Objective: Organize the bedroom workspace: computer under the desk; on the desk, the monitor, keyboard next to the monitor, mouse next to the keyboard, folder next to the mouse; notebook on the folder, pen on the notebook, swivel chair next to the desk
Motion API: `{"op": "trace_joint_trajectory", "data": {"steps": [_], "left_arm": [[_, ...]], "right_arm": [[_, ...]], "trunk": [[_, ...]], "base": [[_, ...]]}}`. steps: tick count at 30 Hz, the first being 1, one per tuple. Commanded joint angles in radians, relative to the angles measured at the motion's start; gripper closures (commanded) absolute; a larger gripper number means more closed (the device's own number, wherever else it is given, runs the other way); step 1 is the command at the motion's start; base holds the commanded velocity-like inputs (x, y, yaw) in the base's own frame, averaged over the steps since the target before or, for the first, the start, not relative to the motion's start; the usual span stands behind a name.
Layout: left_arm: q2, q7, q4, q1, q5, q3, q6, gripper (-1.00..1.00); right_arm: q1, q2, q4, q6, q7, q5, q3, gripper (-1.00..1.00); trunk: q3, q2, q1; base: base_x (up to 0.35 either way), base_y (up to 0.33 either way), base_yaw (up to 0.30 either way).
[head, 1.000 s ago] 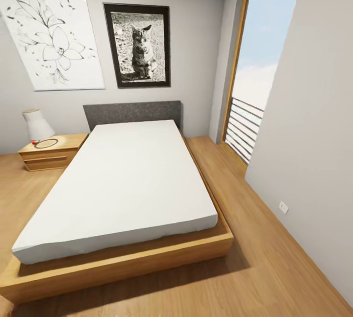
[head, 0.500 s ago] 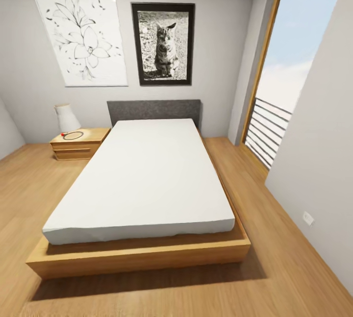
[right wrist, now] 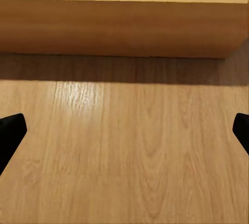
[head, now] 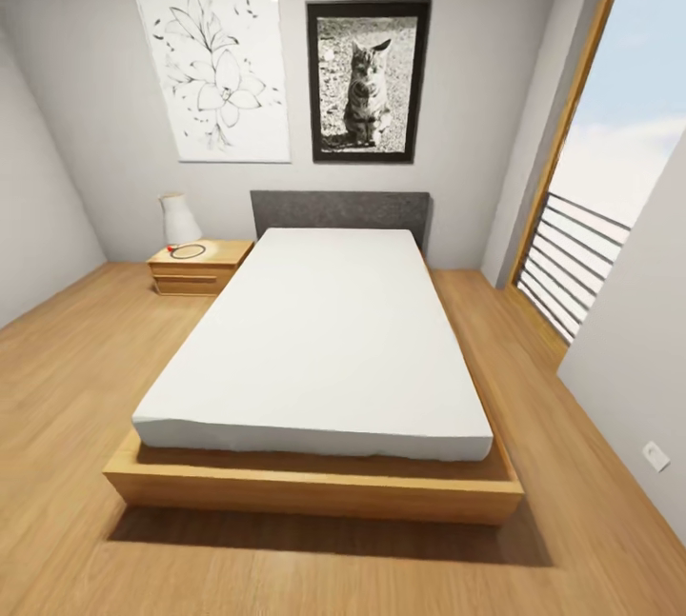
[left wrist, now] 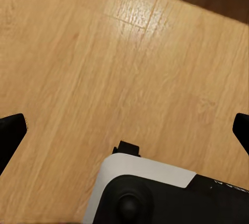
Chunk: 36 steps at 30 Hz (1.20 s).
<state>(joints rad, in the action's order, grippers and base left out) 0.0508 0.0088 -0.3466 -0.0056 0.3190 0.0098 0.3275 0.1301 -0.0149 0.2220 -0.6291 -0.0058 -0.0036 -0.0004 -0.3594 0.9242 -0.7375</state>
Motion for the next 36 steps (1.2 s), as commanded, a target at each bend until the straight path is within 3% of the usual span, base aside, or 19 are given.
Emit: {"op": "trace_joint_trajectory", "data": {"steps": [1, 12, 23, 36], "left_arm": [[0.0, 0.001, 0.0, -0.001, 0.0, 0.003, 0.002, -1.0], [0.0, 0.0, 0.0, -0.001, -0.001, 0.058, 0.001, -1.0], [0.0, 0.0, 0.0, -0.001, 0.0, 0.063, 0.0, -1.0], [0.0, 0.0, 0.0, -0.001, 0.0, 0.064, -0.001, -1.0]], "right_arm": [[0.0, 0.0, -0.001, -0.009, -0.001, 0.0, 0.0, -1.0], [0.0, 0.005, -0.001, -0.032, 0.0, -0.001, -0.002, -1.0], [0.0, 0.006, -0.001, -0.033, -0.001, -0.001, -0.005, -1.0], [0.001, 0.006, -0.001, -0.032, -0.002, -0.002, -0.006, -1.0]], "trunk": [[-0.002, 0.001, 0.0], [0.024, -0.069, 0.038], [0.058, -0.146, 0.08], [0.098, -0.237, 0.13]], "base": [[0.0, 0.0, 0.263], [0.0, 0.0, 0.25], [0.0, 0.0, 0.104], [0.0, 0.0, 0.251]]}}
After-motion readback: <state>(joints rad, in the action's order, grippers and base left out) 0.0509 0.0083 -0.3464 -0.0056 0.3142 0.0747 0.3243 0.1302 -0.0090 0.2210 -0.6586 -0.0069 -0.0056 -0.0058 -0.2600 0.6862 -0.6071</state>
